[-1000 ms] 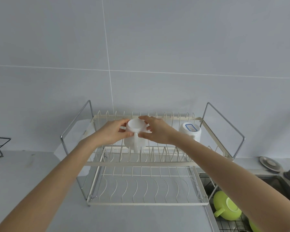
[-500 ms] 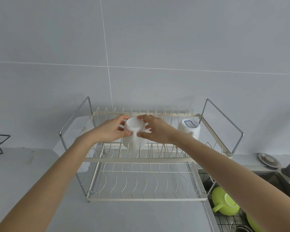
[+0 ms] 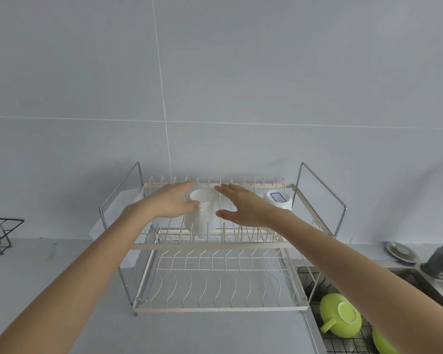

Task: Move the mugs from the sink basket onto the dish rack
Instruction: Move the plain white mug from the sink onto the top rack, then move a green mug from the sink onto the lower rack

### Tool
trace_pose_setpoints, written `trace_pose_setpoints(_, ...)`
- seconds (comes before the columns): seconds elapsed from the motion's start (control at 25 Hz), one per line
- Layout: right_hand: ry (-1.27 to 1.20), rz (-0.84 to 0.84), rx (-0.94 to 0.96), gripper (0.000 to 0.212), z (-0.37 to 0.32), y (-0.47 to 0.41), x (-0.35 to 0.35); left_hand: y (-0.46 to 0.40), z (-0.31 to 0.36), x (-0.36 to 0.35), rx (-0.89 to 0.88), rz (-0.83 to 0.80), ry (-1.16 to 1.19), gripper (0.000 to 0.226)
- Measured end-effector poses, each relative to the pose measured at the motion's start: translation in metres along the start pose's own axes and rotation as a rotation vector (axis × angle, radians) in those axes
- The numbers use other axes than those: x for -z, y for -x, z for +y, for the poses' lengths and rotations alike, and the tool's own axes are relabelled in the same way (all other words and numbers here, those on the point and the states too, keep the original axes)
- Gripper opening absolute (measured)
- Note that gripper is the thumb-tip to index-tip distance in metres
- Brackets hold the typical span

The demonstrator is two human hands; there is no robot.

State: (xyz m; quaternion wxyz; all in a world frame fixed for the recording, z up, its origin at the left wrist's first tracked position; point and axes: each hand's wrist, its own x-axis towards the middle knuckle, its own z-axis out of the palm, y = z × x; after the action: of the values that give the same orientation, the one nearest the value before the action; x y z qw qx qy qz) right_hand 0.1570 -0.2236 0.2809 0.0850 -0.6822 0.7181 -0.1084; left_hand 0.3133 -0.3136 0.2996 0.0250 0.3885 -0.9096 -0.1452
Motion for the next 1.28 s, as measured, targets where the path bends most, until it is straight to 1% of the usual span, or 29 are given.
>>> trace_pose_setpoints(0.12, 0.11, 0.081, 0.005, 0.065, 0.004, 0.025, 0.014, 0.018, 0.025, 0.005, 0.041, 0.195, -0.217, 0.052)
trace_pose_setpoints(0.2, 0.149, 0.134, -0.01, 0.066, 0.009, 0.045, 0.023, 0.029, 0.046, 0.004, 0.047, 0.286, -0.29, 0.051)
trace_pose_setpoints(0.32, 0.186, 0.207, -0.047, 0.066, 0.019, 0.079, 0.036, 0.045, 0.08, -0.001, -0.008, 0.389, -0.279, 0.054)
trace_pose_setpoints(0.44, 0.21, 0.273, -0.08, 0.066, 0.032, 0.112, 0.047, 0.057, 0.113, -0.008, -0.059, 0.433, -0.246, 0.059)
trace_pose_setpoints(0.6, 0.254, 0.367, -0.105, 0.068, 0.054, 0.151, 0.055, 0.063, 0.157, -0.02, -0.092, 0.43, -0.227, 0.061)
trace_pose_setpoints(0.76, 0.257, 0.395, -0.139, 0.069, 0.083, 0.186, 0.063, 0.063, 0.204, -0.039, -0.143, 0.413, -0.223, 0.062)
trace_pose_setpoints(1.04, 0.263, 0.356, -0.204, 0.069, 0.155, 0.236, 0.071, 0.053, 0.283, -0.075, -0.182, 0.384, -0.199, 0.065)
trace_pose_setpoints(1.28, 0.25, 0.292, -0.223, 0.07, 0.218, 0.265, 0.054, 0.037, 0.333, -0.123, -0.185, 0.309, -0.198, 0.067)
